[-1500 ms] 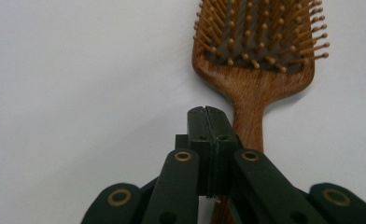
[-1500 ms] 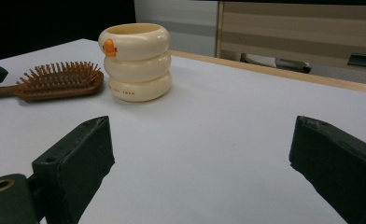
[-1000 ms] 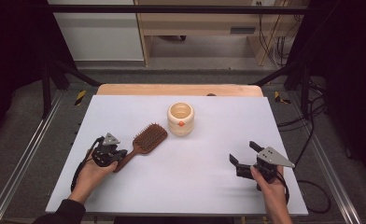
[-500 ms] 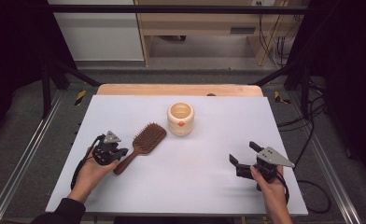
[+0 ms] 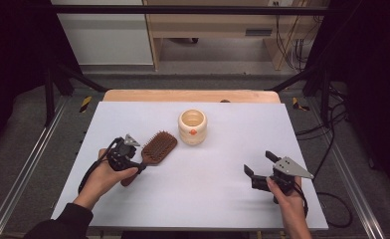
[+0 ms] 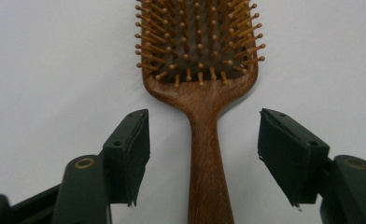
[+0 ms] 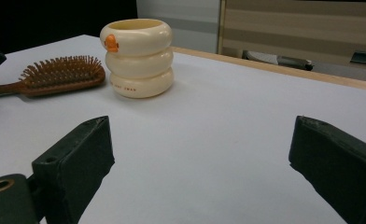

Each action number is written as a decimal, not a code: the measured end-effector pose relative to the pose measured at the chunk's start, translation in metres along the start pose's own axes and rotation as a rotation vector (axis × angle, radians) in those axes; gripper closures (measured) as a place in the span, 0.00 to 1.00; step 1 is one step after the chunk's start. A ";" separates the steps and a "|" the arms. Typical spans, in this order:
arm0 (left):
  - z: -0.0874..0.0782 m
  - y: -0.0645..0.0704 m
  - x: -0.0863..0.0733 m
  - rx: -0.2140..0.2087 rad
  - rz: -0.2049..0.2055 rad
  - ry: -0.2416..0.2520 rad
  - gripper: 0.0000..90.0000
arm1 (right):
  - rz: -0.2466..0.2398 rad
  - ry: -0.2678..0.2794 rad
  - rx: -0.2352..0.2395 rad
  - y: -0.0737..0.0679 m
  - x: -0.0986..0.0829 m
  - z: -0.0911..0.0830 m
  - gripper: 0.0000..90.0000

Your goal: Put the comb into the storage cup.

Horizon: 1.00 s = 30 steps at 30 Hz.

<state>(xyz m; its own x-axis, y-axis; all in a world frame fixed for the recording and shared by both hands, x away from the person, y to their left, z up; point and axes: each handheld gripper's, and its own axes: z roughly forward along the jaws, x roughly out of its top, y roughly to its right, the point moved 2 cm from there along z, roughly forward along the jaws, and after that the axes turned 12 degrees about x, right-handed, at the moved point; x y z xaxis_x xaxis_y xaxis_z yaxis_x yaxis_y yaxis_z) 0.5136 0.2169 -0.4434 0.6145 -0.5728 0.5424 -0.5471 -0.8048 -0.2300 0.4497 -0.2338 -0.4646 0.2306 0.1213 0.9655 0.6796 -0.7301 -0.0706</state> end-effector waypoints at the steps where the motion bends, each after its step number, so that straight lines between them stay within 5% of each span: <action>1: 0.002 0.000 0.001 -0.003 -0.003 -0.004 0.37 | 0.000 0.000 -0.001 0.000 0.000 0.000 0.07; 7: 0.011 -0.001 0.004 -0.017 -0.004 -0.045 0.20 | -0.003 -0.008 0.000 0.000 -0.001 0.002 0.07; 15: 0.020 -0.004 0.003 -0.019 0.002 -0.089 0.18 | -0.005 -0.016 0.001 -0.001 -0.002 0.002 0.07; 26: 0.025 -0.001 0.006 -0.040 -0.001 -0.125 0.57 | -0.006 -0.021 0.004 -0.001 -0.002 0.003 0.07; 30: 0.028 0.001 0.006 -0.038 0.008 -0.141 0.61 | -0.006 -0.021 0.004 -0.001 -0.002 0.003 0.07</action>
<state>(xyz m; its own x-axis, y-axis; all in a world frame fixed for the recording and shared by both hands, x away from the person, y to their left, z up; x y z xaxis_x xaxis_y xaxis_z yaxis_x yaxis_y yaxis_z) 0.5326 0.2085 -0.4630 0.6819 -0.5978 0.4214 -0.5722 -0.7949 -0.2019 0.4507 -0.2316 -0.4674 0.2411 0.1400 0.9603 0.6841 -0.7264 -0.0658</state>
